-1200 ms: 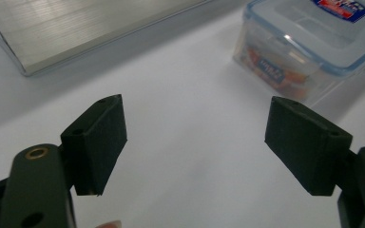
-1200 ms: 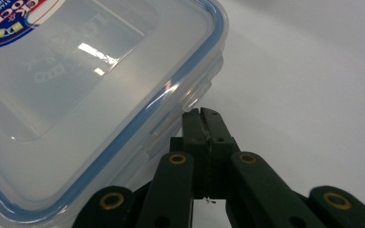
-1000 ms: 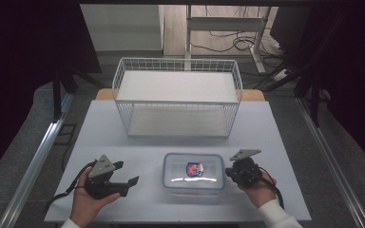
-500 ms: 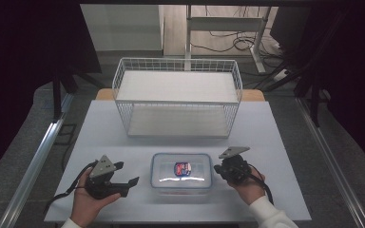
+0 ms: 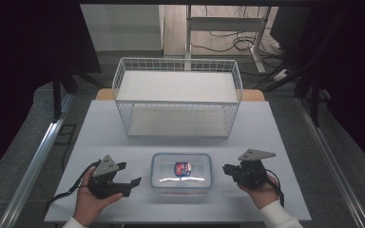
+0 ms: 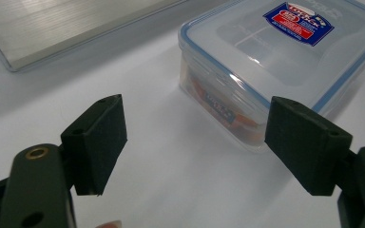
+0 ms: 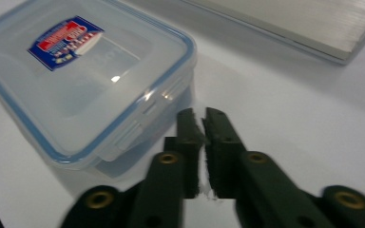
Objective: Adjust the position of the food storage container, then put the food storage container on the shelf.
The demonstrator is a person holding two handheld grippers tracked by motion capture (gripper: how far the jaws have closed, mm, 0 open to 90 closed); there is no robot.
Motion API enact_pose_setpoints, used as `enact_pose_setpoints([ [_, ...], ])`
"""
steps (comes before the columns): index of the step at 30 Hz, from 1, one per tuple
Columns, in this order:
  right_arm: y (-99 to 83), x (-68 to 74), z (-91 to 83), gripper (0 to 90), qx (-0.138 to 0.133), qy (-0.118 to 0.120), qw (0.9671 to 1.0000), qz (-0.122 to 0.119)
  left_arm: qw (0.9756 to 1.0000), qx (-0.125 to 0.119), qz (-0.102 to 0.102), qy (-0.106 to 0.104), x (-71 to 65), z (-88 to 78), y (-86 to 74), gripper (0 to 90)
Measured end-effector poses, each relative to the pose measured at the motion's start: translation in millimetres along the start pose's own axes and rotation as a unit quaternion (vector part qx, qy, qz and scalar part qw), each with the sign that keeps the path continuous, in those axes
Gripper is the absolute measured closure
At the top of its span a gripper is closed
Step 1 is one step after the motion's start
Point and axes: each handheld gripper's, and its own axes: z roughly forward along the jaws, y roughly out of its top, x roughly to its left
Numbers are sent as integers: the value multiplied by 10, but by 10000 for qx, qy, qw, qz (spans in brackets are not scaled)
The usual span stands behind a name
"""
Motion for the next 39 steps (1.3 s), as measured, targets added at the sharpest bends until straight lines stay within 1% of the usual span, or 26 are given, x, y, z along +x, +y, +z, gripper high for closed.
enact_pose_setpoints([
  [1, -3, 4, -4, 734, -36, 11, 10000, 2, 10000, 8, 11, -6, 3, 9, 1, 216],
  [2, -5, 8, -16, 664, -105, -37, 9999, -36, 10000, 13, 8, -10, 2, 17, 1, 216],
  [3, -3, 14, -28, 614, -182, -50, 9998, -58, 10000, 28, 16, -15, 2, 23, 0, 216],
  [4, 0, 16, -40, 564, -247, -21, 9997, -40, 10000, 28, 13, -20, -1, 27, -1, 215],
  [5, 2, 14, -48, 495, -278, -10, 9996, 6, 10000, 25, 8, -33, -3, 32, -2, 215],
  [6, 1, 12, -51, 401, -328, 24, 9994, 124, 10000, 24, -21, -61, -1, 34, 1, 213],
  [7, -2, 11, -50, 362, -345, 56, 9992, 204, 9999, -8, -103, -118, 3, 35, 9, 209],
  [8, -10, 6, -45, 337, -353, 103, 9990, 272, 9998, -34, -144, -151, 5, 34, 14, 206],
  [9, -12, 6, -45, 325, -352, 108, 9989, 306, 9995, -70, -211, -210, 4, 37, 21, 204],
  [11, -7, 8, -46, 281, -370, 101, 9985, 383, 9992, -71, -305, -260, 8, 48, 28, 196],
  [14, 7, 9, -46, 215, -500, 239, 9973, 480, 9982, -68, -432, -415, 20, 73, 46, 200],
  [16, 5, 11, -31, 202, -493, 331, 9969, 513, 9974, -22, -532, -493, 30, 106, 61, 204],
  [18, -1, 21, -12, 203, -488, 331, 9969, 520, 9961, 0, -649, -606, 40, 148, 76, 204],
  [20, 1, 32, 4, 203, -467, 323, 9969, 540, 9941, 20, -782, -749, 52, 183, 88, 203],
  [21, 2, 37, 7, 203, -467, 344, 9969, 540, 9928, 41, -861, -833, 56, 211, 95, 202],
  [22, 8, 47, 11, 203, -449, 372, 9967, 560, 9921, 52, -893, -877, 57, 229, 99, 201],
  [25, 23, 62, 24, 203, -455, 379, 9967, 558, 9880, 47, -1104, -1084, 76, 297, 126, 198],
  [27, 30, 75, 40, 203, -445, 394, 9965, 580, 9860, 27, -1215, -1144, 91, 330, 148, 194],
  [28, 32, 84, 52, 203, -419, 390, 9968, 560, 9857, 23, -1232, -1150, 99, 342, 154, 192],
  [30, 31, 102, 69, 203, -370, 377, 9972, 525, 9843, 35, -1303, -1190, 115, 370, 166, 192],
  [31, 30, 107, 73, 203, -357, 378, 9974, 505, 9831, 51, -1352, -1231, 126, 389, 171, 192],
  [34, 36, 119, 85, 202, -350, 374, 9975, 489, 9782, 73, -1554, -1377, 149, 440, 185, 188],
  [36, 41, 119, 89, 203, -368, 372, 9974, 492, 9743, 86, -1680, -1498, 166, 466, 193, 186],
  [37, 42, 119, 90, 202, -369, 371, 9974, 492, 9715, 79, -1750, -1594, 178, 489, 193, 185],
  [39, 39, 119, 90, 201, -367, 360, 9975, 493, 9680, 127, -1823, -1722, 180, 531, 187, 186],
])
